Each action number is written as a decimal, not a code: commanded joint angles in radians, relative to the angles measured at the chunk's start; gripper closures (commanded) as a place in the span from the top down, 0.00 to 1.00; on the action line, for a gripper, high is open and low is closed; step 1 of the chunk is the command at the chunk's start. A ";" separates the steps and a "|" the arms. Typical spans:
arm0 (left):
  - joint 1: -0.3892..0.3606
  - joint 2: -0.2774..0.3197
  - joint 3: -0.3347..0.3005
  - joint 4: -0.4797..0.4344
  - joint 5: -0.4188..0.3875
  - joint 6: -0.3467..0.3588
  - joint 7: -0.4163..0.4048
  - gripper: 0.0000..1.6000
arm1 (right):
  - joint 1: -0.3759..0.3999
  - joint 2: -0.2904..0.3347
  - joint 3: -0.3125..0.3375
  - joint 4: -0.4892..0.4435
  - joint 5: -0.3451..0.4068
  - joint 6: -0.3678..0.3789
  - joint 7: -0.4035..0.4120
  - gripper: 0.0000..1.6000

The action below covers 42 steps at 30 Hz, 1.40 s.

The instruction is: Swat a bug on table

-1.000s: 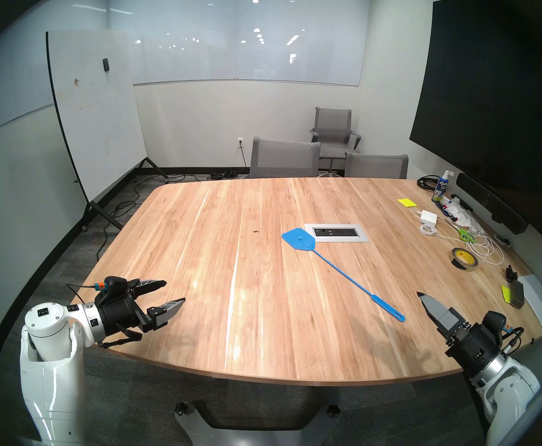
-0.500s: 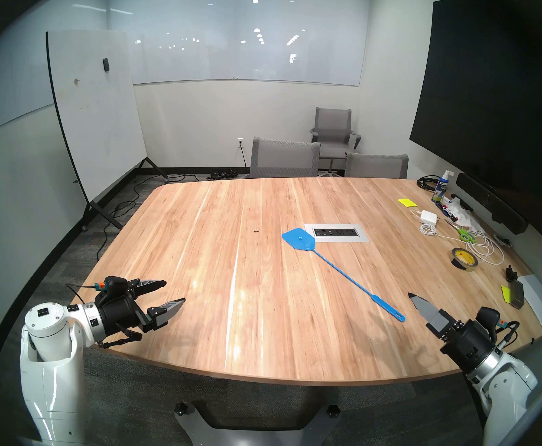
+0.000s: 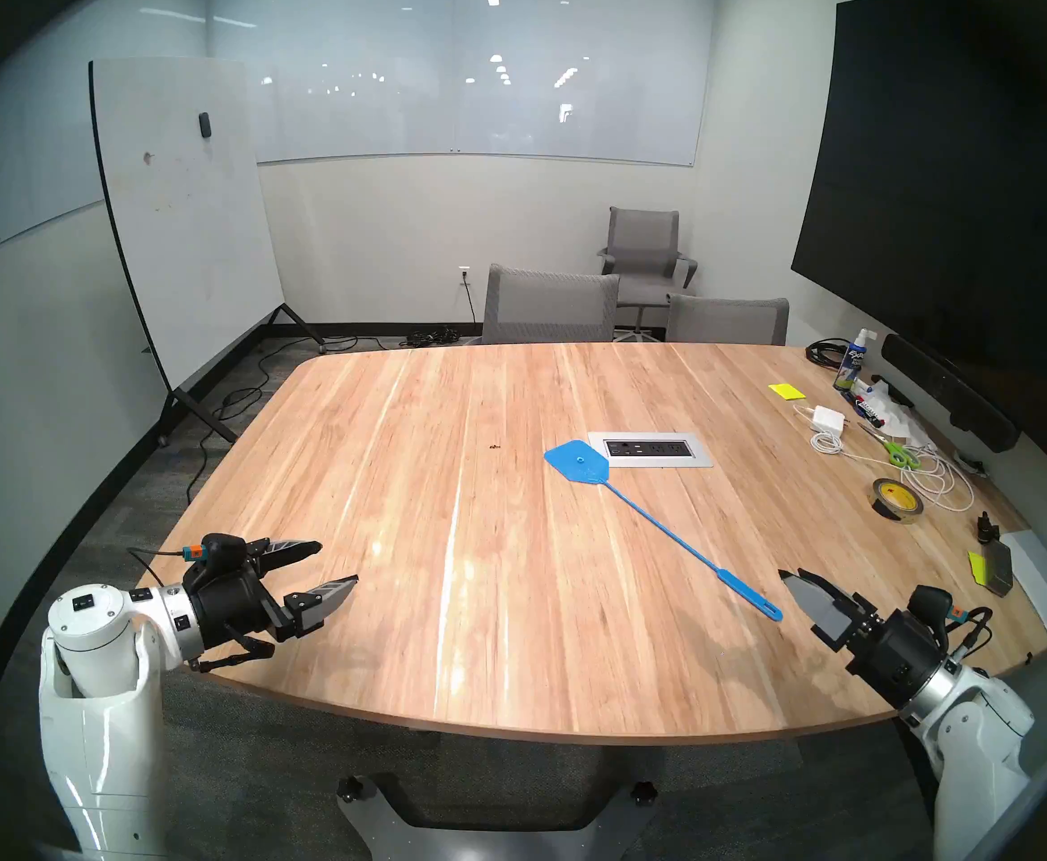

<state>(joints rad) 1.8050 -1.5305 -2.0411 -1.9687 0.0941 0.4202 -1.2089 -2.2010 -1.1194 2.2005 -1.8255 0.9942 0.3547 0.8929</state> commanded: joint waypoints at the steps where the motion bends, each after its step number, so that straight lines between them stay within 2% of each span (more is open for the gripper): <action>1: -0.002 0.000 0.002 -0.013 -0.001 -0.002 -0.002 1.00 | 0.061 0.048 -0.005 0.013 -0.014 -0.026 0.018 1.00; 6: -0.002 -0.001 0.002 -0.013 0.000 -0.002 -0.003 1.00 | 0.081 0.065 -0.020 0.036 -0.040 -0.046 0.037 1.00; 15: -0.003 -0.002 0.001 -0.013 0.001 -0.002 -0.005 1.00 | 0.158 0.085 -0.069 0.099 -0.077 -0.058 0.003 1.00; 25: -0.004 -0.004 0.000 -0.013 0.003 -0.002 -0.007 1.00 | 0.241 0.086 -0.141 0.186 -0.147 -0.134 -0.024 1.00; 29: -0.004 -0.004 0.000 -0.013 0.004 -0.002 -0.007 1.00 | 0.252 0.094 -0.151 0.199 -0.166 -0.154 -0.021 1.00; 35: -0.005 -0.005 -0.001 -0.013 0.005 -0.002 -0.008 1.00 | 0.264 0.141 -0.168 0.219 -0.225 -0.212 0.030 1.00; 39: -0.005 -0.006 -0.001 -0.013 0.006 -0.002 -0.009 1.00 | 0.269 0.163 -0.170 0.223 -0.241 -0.209 0.047 1.00; 42: -0.005 -0.006 -0.002 -0.013 0.007 -0.002 -0.010 1.00 | 0.278 0.193 -0.164 0.218 -0.254 -0.179 0.054 1.00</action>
<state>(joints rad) 1.8015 -1.5373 -2.0452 -1.9685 0.1028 0.4202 -1.2164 -1.9571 -0.9948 2.0218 -1.5930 0.7507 0.1681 0.9209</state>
